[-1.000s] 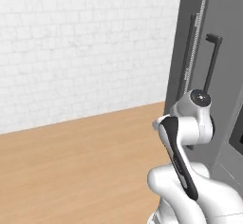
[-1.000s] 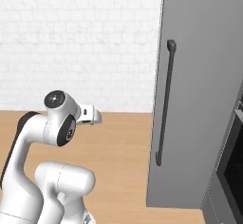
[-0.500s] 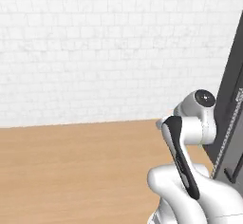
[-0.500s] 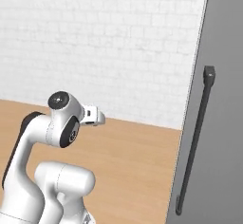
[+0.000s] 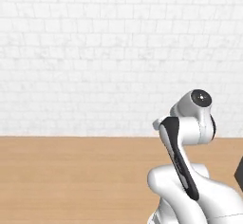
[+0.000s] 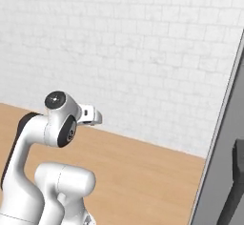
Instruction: Place one cucumber and one chicken drumstick in each tupperware on the nearby counter, to pack two identical lunches.
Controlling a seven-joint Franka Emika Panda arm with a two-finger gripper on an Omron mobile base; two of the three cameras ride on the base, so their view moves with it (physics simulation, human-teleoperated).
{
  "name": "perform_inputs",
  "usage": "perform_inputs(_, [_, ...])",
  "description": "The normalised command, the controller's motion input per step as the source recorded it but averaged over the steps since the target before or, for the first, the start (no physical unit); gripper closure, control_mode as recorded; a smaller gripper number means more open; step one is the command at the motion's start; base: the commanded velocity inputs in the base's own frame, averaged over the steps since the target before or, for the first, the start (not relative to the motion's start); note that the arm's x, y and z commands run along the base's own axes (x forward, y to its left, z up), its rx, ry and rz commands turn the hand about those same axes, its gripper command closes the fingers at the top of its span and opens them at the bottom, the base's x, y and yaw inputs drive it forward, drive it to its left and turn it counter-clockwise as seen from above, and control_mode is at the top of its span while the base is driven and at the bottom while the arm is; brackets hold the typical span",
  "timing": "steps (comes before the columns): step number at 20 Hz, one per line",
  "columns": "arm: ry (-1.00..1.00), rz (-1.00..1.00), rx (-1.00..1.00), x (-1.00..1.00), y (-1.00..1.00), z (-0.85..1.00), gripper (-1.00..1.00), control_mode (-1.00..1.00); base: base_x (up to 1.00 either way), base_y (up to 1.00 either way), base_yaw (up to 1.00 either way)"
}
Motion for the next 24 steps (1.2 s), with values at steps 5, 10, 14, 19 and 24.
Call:
perform_inputs(5, [0.00,0.00,0.00,0.00,0.00,0.00,-1.00,1.00,1.00,0.01,-0.03])
perform_inputs(10, [0.00,0.00,0.00,0.00,0.00,0.00,-1.00,1.00,1.00,0.18,-0.30])
perform_inputs(14, [0.00,0.00,0.00,0.00,0.00,0.00,-1.00,1.00,0.95,0.19,-0.57])
perform_inputs(19, [0.00,0.00,0.00,0.00,0.00,0.00,-1.00,1.00,0.44,0.00,-0.77])
perform_inputs(24, [0.00,0.00,0.00,0.00,0.00,0.00,-1.00,1.00,0.09,0.00,-0.85])
